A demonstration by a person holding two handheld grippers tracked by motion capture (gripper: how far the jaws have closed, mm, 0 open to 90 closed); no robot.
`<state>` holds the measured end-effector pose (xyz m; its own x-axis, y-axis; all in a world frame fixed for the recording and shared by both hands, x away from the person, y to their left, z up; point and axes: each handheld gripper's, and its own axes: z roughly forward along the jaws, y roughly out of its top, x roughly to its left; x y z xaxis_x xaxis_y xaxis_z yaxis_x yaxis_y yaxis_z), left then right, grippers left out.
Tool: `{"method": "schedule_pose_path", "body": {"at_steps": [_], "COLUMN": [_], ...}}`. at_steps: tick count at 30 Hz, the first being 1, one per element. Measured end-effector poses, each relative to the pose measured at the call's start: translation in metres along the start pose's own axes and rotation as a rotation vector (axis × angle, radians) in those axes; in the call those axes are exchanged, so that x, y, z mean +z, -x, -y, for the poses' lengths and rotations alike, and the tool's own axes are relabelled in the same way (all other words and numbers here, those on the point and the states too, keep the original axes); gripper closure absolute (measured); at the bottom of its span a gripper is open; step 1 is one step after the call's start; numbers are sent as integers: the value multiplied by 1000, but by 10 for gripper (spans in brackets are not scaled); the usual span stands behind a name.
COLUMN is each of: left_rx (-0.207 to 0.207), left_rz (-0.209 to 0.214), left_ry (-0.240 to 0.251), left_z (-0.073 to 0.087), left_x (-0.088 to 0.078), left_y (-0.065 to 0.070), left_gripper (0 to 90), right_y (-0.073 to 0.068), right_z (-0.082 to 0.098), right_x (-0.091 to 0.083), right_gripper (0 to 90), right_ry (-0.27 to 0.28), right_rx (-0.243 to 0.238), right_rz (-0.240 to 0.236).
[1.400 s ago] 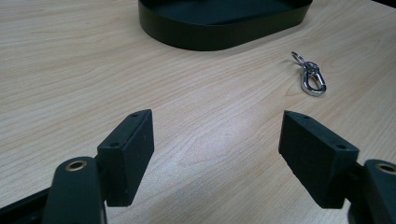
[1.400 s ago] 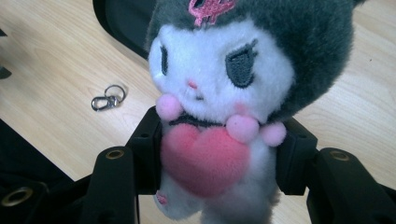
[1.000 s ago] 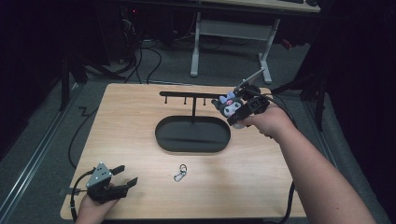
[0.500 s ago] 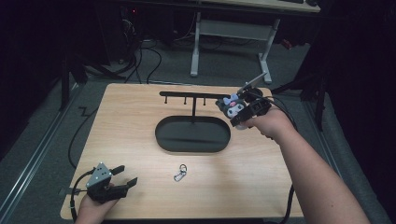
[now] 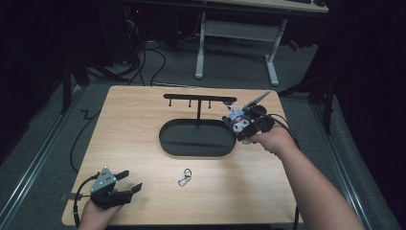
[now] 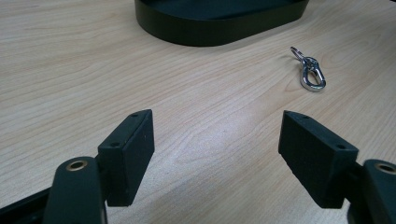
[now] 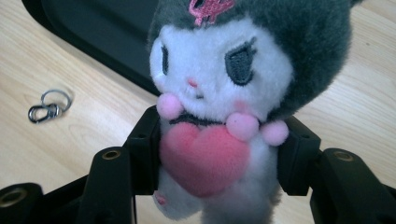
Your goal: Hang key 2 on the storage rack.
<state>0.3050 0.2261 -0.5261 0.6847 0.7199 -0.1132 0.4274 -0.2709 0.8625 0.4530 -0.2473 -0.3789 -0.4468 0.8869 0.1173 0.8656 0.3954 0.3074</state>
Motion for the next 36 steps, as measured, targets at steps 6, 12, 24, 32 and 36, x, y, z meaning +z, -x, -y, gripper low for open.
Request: {"method": "schedule_pose_path", "body": {"at_steps": [6, 12, 24, 32, 36], "left_rx": [-1, 0, 0, -1, 4], "left_rz": [0, 3, -8, -7, -4], "left_ry": [3, -2, -4, -6, -6], "left_z": [0, 0, 0, 1, 0], "left_x": [0, 0, 0, 1, 2], "left_y": [0, 0, 1, 1, 1], "left_gripper": [274, 275, 275, 275, 275], "right_y": [-4, -5, 2, 2, 4], "right_z": [1, 0, 0, 5, 9], "right_x": [18, 30, 53, 50, 45], "right_gripper": [442, 428, 370, 307, 256], "right_ry": [26, 74, 126, 133, 127], "right_rx": [4, 17, 60, 55, 70], "right_rz": [-6, 5, 21, 33, 39]}}
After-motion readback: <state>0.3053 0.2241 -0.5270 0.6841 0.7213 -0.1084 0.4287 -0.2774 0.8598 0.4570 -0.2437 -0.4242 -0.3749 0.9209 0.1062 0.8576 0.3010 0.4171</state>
